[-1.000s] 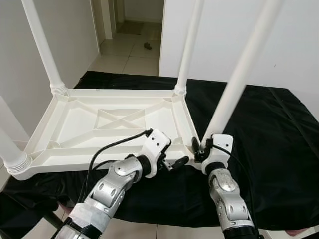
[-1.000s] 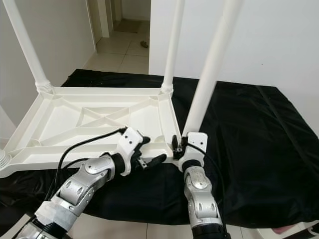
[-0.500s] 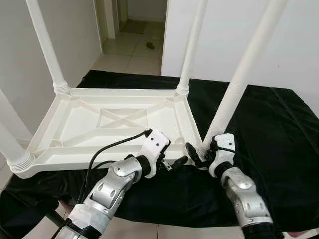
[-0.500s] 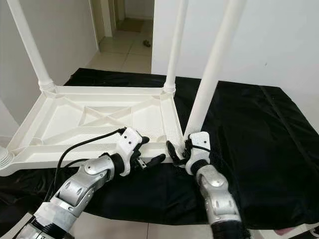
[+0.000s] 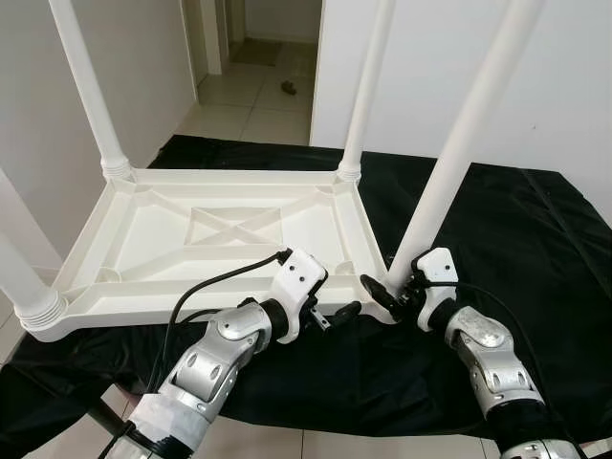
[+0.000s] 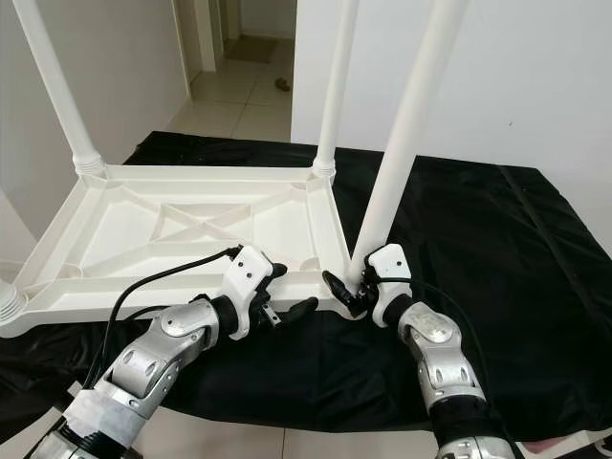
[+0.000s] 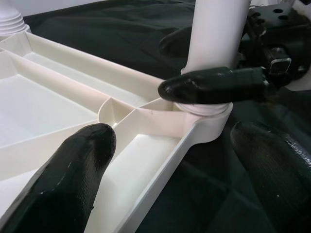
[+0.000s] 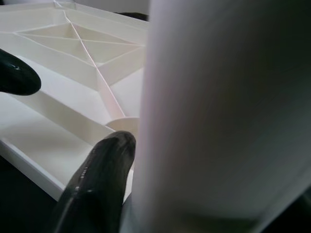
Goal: Building children table
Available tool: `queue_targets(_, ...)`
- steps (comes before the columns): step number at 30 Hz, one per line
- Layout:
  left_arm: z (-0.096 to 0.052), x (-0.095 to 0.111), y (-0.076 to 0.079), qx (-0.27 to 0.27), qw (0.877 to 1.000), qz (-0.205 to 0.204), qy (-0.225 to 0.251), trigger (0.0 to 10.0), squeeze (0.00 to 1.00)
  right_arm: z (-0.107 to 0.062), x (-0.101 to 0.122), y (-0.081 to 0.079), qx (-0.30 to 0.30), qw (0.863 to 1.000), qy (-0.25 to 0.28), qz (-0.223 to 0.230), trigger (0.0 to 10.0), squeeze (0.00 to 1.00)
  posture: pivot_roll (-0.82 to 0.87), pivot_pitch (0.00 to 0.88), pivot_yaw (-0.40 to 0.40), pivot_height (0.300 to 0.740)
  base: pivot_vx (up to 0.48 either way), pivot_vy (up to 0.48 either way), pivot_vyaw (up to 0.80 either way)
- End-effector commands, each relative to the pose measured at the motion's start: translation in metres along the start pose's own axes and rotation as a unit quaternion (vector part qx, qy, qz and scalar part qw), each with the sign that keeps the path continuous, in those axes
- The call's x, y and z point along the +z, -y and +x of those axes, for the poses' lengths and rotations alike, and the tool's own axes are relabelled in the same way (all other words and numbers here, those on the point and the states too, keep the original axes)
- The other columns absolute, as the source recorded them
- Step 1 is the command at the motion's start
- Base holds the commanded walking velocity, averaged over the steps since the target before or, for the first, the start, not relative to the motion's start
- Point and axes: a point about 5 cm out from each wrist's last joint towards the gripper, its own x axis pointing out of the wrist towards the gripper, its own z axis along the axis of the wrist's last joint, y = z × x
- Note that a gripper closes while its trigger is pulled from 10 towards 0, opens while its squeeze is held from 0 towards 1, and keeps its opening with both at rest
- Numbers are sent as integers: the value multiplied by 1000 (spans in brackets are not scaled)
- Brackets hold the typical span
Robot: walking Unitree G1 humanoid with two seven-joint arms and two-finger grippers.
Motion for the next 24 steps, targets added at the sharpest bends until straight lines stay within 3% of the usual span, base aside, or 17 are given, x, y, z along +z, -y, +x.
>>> queue_targets(1,-2,-1,2,-14,1000,-1,-6,10000,0,3,0,-6,26,1000,3,-7,0,0,42,0,-25,740,0,0,0)
queue_targets(11,-6,0,1,-9,1000,-2,-8,10000,0,-5,-3,-11,-14,1000,7,10,0,0,46,0,-24,740,0,0,0)
queue_targets(20,-4,1,0,-15,1000,-1,-10,10000,0,-1,6,-42,-58,997,34,40,0,0,38,0,-14,740,0,0,0)
queue_targets(24,-5,0,2,-17,1000,-1,-11,10000,0,-1,6,-46,-95,994,35,51,0,0,37,0,-15,740,0,0,0)
